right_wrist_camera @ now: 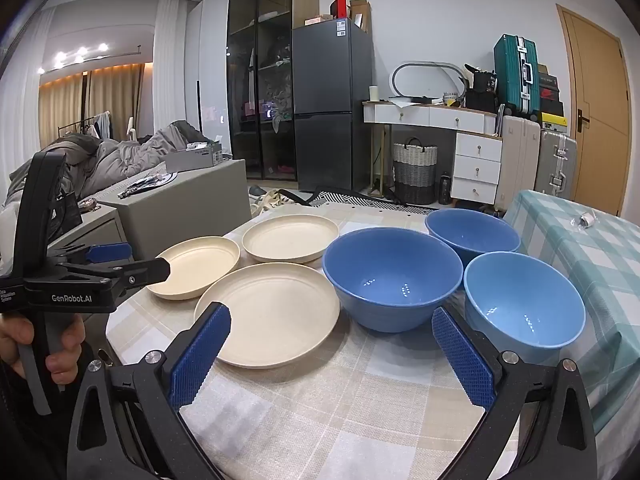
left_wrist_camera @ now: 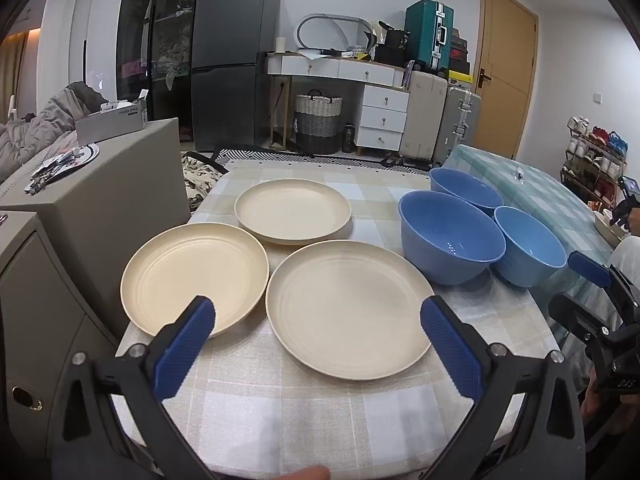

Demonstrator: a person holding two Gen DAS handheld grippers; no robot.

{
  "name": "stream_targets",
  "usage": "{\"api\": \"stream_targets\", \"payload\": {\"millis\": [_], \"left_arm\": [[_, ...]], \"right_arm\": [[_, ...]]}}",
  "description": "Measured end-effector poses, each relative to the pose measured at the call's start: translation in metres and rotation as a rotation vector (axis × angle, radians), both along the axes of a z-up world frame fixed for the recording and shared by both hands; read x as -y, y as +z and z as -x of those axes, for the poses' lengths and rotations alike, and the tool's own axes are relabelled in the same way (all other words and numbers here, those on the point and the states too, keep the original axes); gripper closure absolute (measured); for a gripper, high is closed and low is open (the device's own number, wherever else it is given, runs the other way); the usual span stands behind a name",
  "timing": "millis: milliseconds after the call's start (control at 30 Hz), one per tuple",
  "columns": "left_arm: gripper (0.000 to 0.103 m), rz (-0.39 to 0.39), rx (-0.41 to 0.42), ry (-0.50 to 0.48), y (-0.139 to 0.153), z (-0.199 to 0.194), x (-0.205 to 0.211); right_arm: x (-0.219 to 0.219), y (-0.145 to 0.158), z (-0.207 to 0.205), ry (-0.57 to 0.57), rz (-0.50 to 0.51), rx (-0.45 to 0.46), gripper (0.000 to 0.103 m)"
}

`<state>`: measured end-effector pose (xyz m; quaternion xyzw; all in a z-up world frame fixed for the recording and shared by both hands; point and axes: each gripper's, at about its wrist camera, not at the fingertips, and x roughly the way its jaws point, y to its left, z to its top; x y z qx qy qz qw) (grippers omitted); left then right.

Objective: Organize plates and bowls

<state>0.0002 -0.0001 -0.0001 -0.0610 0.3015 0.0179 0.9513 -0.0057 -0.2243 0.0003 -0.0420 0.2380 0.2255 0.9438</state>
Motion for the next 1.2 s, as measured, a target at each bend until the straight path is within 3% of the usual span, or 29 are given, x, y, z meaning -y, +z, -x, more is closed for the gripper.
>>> {"api": "stream_targets", "payload": {"millis": [1200], "left_arm": [[0.000,0.004,0.003,-0.002,-0.0013,0.0004,0.0012]], "right_arm": [[-0.0009,-0.0004,0.0001,-0.002,0.003,0.001,0.000]]}}
